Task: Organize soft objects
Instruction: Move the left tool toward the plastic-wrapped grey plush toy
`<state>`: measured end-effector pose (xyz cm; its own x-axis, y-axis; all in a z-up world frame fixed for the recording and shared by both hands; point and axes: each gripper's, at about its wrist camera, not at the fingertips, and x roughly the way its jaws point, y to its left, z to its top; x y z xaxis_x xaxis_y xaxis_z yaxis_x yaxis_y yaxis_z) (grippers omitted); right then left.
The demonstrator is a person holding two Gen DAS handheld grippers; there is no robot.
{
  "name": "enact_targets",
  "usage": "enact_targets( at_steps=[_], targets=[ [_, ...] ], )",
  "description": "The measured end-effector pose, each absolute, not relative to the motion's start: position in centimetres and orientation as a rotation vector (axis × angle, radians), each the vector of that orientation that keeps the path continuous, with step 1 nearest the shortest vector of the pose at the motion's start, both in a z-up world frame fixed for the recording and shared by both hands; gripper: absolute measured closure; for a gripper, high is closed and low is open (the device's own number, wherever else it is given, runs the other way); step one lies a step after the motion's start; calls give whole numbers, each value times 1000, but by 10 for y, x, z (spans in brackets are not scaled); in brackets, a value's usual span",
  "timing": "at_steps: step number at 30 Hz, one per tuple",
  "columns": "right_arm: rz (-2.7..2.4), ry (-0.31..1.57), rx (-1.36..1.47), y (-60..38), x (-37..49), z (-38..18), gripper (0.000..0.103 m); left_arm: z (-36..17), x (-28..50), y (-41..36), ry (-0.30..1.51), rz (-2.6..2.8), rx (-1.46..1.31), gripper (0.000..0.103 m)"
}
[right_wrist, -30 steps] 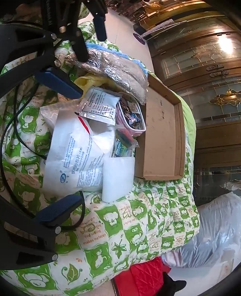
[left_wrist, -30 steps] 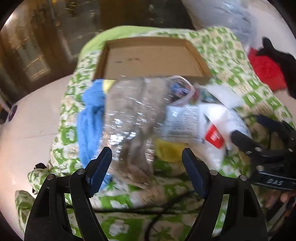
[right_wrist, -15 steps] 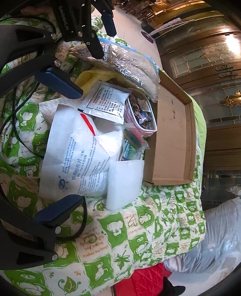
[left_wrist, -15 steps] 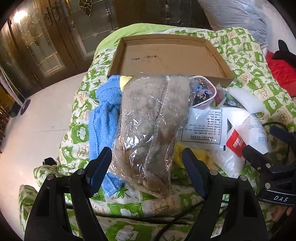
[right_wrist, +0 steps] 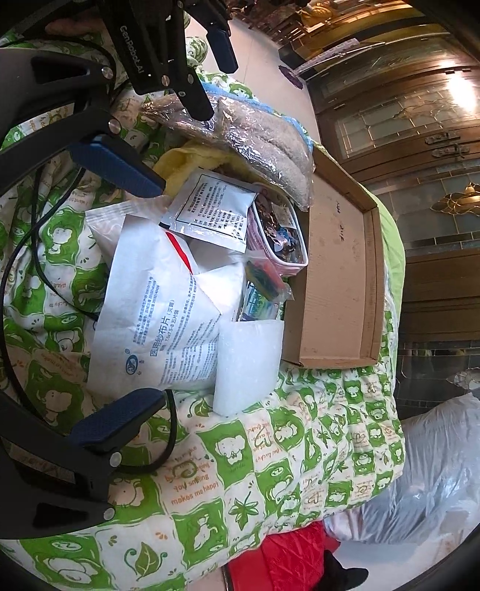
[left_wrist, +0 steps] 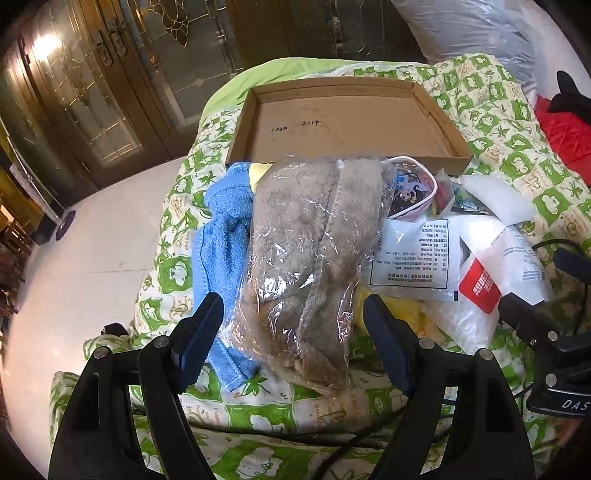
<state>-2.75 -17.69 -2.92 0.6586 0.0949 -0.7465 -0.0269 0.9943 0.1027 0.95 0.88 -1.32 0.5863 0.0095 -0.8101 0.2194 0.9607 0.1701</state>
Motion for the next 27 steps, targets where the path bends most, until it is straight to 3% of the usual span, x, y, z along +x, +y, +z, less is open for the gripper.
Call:
enact_targets(
  at_steps=[27],
  targets=[
    [74,864,95,-178,-26,-30,0,-10,14,10,959,-137,246,24]
  ],
)
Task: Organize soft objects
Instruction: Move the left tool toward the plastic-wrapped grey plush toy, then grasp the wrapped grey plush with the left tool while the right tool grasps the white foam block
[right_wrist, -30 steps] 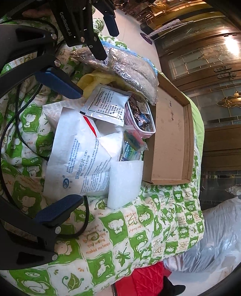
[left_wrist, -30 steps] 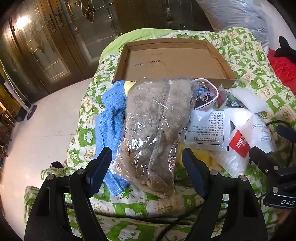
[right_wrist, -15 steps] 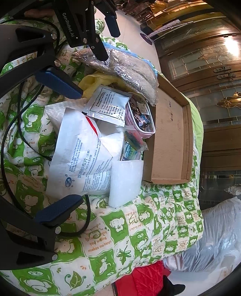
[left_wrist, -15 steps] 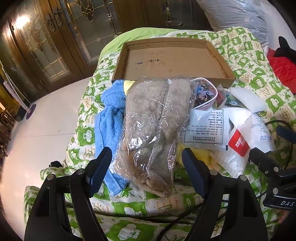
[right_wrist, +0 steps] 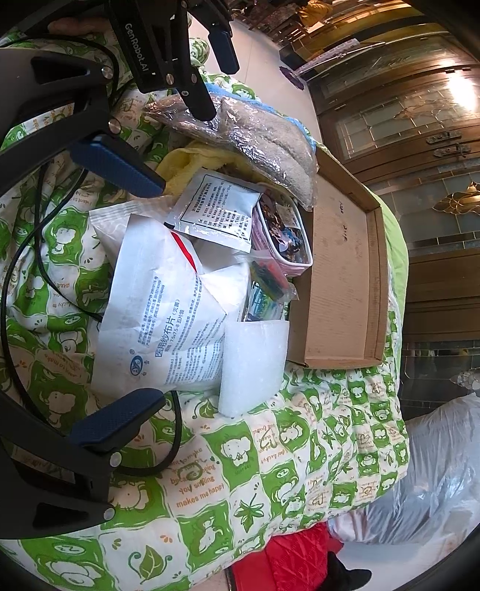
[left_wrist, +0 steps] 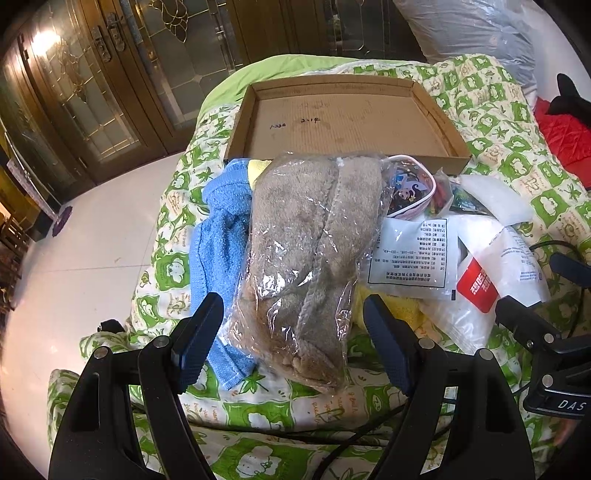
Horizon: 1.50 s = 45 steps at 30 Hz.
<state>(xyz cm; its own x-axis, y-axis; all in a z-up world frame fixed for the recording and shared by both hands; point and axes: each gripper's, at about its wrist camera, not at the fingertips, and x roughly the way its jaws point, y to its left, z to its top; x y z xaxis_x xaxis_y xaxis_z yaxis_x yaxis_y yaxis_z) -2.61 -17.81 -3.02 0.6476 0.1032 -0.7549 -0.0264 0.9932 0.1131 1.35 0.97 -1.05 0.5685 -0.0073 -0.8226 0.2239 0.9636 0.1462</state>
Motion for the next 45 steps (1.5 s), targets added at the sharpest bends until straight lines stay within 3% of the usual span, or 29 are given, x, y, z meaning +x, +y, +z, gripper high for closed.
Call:
enact_targets(
  at_steps=[11,31,33,34,37,42,45],
  targets=[
    [77,863,96,-178,-26,-30,0,20,34,19,951,-353,272,24],
    [81,932,160,-217,3,-5,0,-31,90,4,1096,-408,355,24],
    [112,974,186,-225,17,-3,0,-32,89,6,1091,-412,342,34],
    [122,997,195,-227,23,-4,0,-31,89,7,1090,-412,336,48],
    [156,1091,233,-233,45,-10,0,-28,86,9,1080,-426,306,63],
    [150,1154,177,-231,72,-16,4,-19,79,8,1042,-438,289,73],
    [164,1196,208,-235,86,-23,16,-16,79,12,1028,-446,268,74]
  ],
)
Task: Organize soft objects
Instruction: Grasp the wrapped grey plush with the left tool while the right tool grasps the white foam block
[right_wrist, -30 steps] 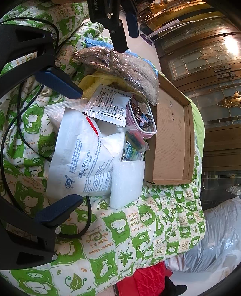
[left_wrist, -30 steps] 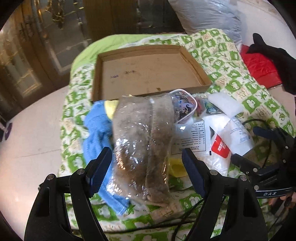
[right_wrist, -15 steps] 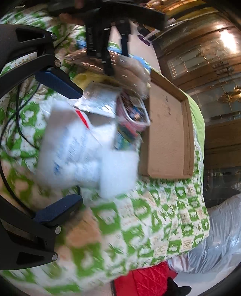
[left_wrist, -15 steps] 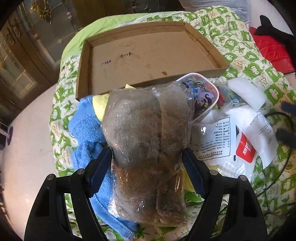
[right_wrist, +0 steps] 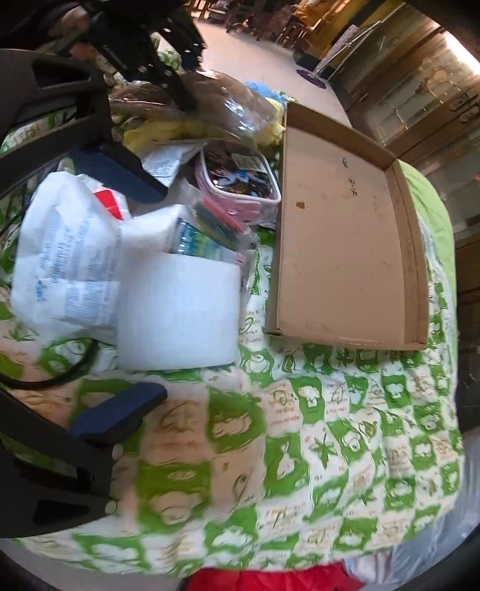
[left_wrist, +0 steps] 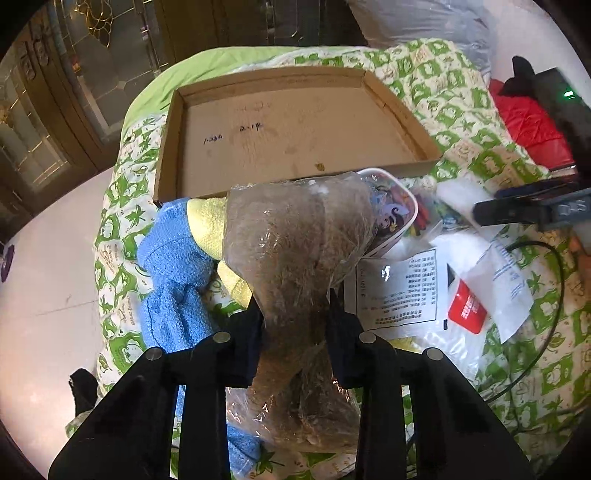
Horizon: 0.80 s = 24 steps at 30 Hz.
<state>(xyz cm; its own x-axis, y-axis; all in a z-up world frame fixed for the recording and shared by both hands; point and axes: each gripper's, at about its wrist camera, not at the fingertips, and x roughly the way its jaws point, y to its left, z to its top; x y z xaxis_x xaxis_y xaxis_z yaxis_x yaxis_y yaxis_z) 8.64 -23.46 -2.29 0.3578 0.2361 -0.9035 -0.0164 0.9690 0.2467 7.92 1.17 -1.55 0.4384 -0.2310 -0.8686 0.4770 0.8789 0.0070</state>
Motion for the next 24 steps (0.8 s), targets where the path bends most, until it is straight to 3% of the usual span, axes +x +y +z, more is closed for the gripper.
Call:
enact_targets(
  at_steps=[5,24],
  targets=[
    [173,1249,229,-232,96,-37,35,-8,80,21,1022,-452,199,74],
    [197,1172,221,-241,78,-12,37,31,79,23,1002,-379,207,74]
  ],
)
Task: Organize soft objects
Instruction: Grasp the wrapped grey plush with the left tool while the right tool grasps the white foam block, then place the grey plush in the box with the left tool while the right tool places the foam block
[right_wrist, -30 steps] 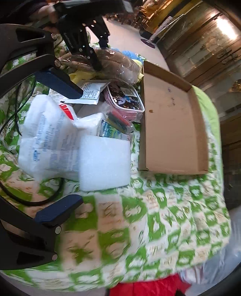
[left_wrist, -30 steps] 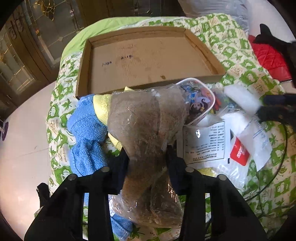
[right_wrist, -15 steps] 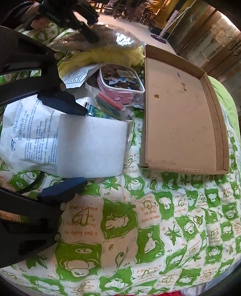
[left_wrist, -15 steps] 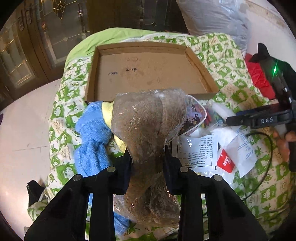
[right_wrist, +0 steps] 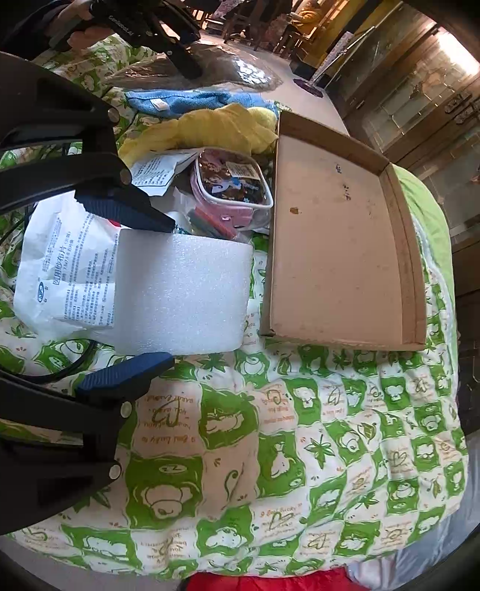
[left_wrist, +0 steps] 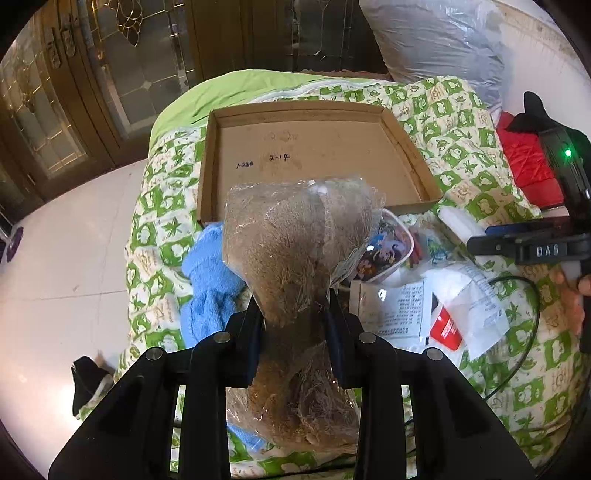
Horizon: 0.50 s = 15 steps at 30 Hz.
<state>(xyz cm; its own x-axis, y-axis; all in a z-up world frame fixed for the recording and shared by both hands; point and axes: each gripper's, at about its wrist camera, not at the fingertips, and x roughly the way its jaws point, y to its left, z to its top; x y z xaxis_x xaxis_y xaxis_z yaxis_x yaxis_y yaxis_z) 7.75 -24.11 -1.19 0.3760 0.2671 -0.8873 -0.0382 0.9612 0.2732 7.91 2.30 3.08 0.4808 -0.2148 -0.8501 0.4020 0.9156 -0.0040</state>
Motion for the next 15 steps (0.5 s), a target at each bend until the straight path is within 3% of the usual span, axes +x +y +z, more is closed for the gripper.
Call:
enact_targets(
  at_steps=[15],
  targets=[
    [215,1140,251,-232,99,-3,37,40,124,-8,1007,-335,176,74]
  ],
)
